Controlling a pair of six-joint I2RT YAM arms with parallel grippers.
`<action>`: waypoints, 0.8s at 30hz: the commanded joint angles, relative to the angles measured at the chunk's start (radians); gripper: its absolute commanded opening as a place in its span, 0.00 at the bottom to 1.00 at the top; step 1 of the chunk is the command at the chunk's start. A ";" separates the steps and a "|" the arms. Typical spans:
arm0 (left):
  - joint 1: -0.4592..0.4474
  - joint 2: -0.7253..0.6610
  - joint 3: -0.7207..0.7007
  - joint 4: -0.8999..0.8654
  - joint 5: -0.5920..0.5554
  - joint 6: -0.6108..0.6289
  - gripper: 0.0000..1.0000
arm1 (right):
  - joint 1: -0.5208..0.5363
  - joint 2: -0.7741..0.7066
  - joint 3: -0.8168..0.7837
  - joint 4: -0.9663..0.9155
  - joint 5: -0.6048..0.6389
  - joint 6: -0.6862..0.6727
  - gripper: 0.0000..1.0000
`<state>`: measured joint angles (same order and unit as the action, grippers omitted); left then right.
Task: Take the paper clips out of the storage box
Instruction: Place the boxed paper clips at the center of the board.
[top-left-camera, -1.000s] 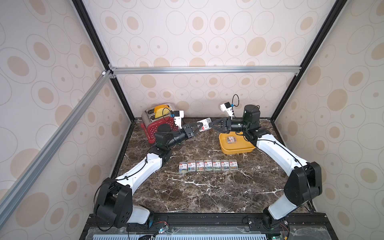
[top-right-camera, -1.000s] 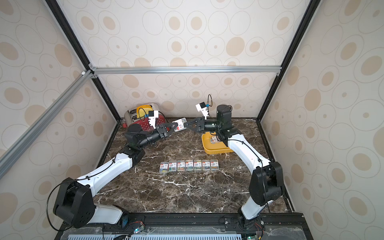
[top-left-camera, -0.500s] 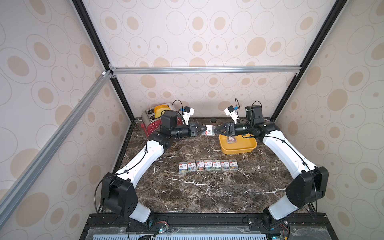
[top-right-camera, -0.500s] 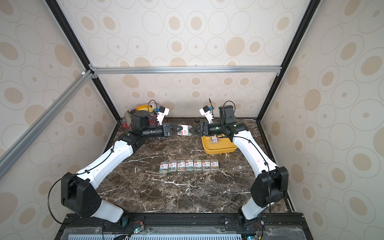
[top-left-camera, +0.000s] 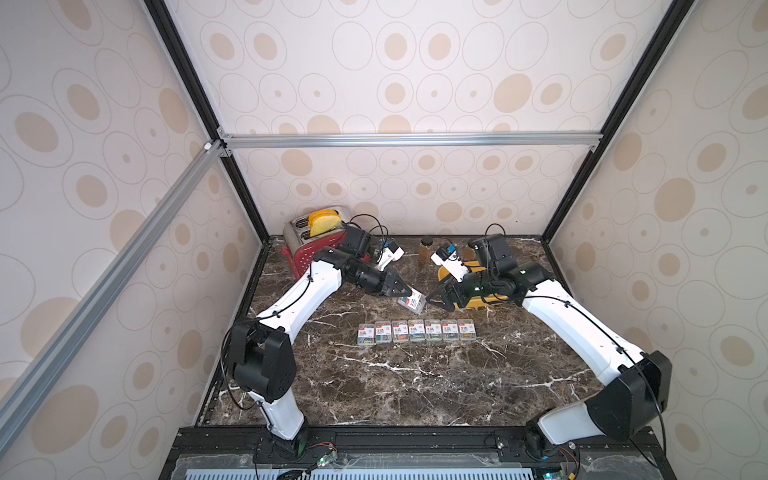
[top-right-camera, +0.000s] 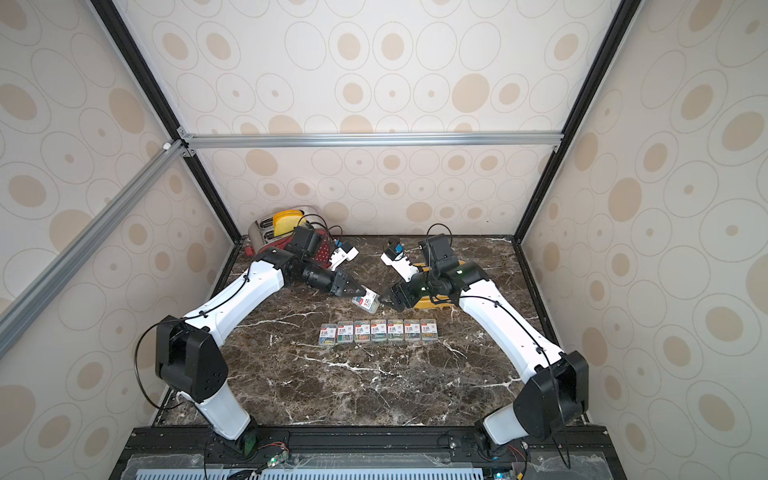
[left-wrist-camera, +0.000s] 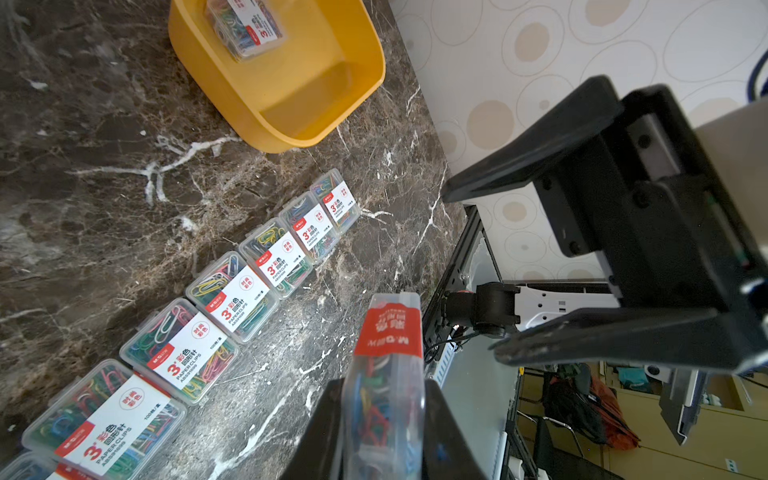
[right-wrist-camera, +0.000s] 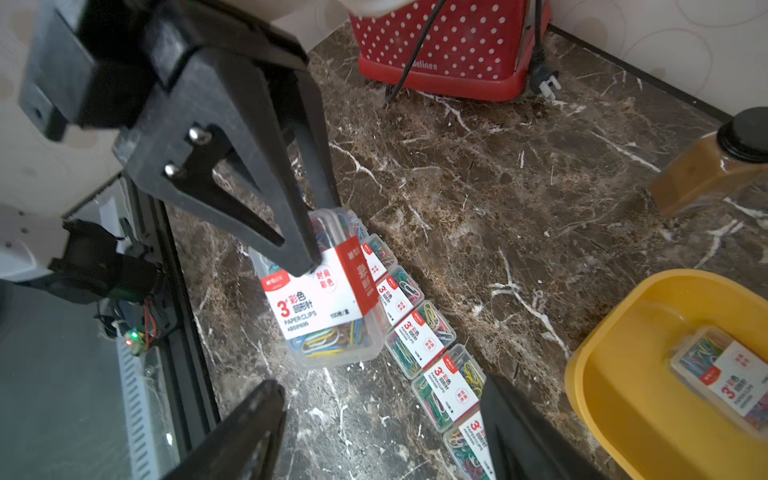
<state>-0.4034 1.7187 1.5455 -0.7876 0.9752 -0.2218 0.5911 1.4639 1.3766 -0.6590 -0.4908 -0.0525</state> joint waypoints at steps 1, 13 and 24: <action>0.006 0.001 0.057 -0.050 0.042 0.055 0.00 | 0.059 -0.006 -0.023 0.019 0.116 -0.082 0.87; 0.002 0.005 0.054 -0.045 0.055 0.053 0.00 | 0.172 0.059 0.016 0.032 0.228 -0.088 0.92; -0.002 0.013 0.051 -0.036 0.055 0.051 0.00 | 0.185 0.109 0.076 0.034 0.260 -0.078 0.73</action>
<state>-0.4026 1.7191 1.5608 -0.8146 1.0039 -0.1932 0.7750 1.5589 1.4151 -0.6365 -0.2554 -0.1360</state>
